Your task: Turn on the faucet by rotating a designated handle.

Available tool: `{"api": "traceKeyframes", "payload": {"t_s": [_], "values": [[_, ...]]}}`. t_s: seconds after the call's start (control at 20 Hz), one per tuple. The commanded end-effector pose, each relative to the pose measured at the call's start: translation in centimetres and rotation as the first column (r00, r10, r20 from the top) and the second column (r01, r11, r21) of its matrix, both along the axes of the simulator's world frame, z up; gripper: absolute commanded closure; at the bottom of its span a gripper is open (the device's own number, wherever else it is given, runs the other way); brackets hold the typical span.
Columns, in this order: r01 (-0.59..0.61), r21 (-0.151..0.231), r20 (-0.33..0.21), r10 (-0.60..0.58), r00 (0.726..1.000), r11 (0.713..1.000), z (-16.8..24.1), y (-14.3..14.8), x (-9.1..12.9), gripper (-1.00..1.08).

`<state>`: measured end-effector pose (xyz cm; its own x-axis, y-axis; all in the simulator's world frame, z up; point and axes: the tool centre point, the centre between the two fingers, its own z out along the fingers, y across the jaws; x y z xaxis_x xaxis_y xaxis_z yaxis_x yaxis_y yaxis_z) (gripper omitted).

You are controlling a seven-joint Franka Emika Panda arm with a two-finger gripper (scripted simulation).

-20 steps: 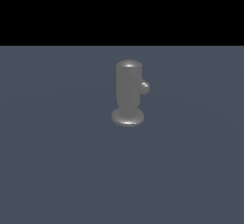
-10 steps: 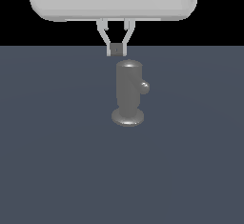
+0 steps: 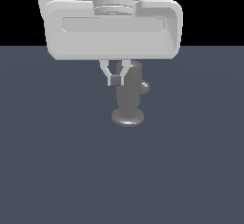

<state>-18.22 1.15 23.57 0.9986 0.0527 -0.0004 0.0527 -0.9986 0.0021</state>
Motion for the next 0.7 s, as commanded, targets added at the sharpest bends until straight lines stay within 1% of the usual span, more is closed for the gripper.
{"api": "traceKeyframes", "payload": {"t_s": [0.0,0.55,0.65], "values": [[-0.002,0.001,0.001,0.002,1.000,1.000,-0.80,0.06,0.32,1.08],[-0.003,0.002,0.000,0.003,1.000,1.000,-1.59,0.13,0.66,1.08],[-0.003,0.002,0.000,0.003,1.000,1.000,-1.59,-0.86,0.88,1.08]]}}
